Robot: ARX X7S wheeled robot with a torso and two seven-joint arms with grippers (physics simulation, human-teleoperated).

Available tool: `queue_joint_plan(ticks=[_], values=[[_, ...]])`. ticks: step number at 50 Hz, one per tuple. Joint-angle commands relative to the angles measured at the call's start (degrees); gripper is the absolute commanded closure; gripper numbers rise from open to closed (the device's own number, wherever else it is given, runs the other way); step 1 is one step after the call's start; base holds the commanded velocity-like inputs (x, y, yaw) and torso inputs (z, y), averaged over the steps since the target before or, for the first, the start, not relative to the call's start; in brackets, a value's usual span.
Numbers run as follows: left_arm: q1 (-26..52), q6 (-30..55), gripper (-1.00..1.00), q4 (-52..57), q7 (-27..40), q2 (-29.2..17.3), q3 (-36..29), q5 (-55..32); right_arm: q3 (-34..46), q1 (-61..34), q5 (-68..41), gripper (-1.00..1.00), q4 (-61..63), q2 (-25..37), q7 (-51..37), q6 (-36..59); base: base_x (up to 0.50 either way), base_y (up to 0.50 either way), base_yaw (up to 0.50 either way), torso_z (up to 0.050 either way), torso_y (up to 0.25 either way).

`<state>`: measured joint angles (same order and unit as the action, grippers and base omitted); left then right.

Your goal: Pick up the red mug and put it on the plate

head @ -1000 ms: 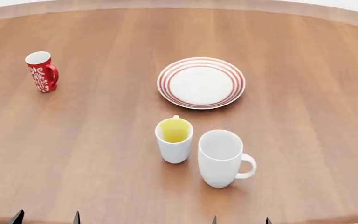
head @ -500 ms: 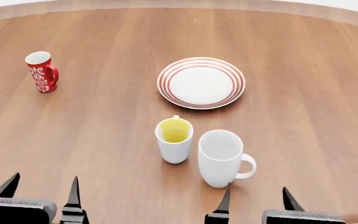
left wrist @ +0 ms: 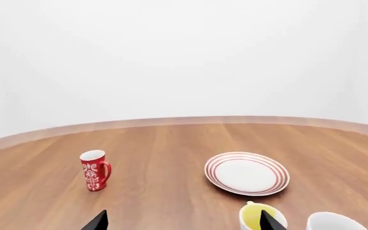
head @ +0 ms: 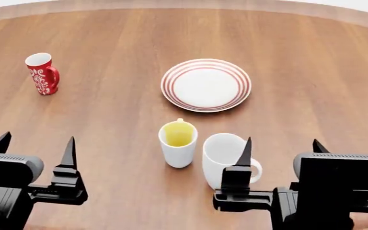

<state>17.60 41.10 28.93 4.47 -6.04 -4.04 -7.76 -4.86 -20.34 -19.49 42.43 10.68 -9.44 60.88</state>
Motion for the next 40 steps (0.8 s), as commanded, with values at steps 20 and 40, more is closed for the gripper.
queue_joint_plan(ticks=[20, 40], values=[[1.65, -0.36, -1.0, -3.0, 1.04, -1.25, -0.21, -2.26, -2.35, -2.73, -1.38, -1.0, 1.57, 1.01, -3.01, 5.67, 0.0, -0.19, 0.0, 0.0, 0.0], [2.04, -1.03, -1.0, -4.35, 1.79, -2.02, -0.59, -3.17, -2.71, -3.52, -1.72, -1.0, 0.26, 1.64, -3.77, 5.85, 0.01, 0.31, 0.0, 0.0, 0.0]])
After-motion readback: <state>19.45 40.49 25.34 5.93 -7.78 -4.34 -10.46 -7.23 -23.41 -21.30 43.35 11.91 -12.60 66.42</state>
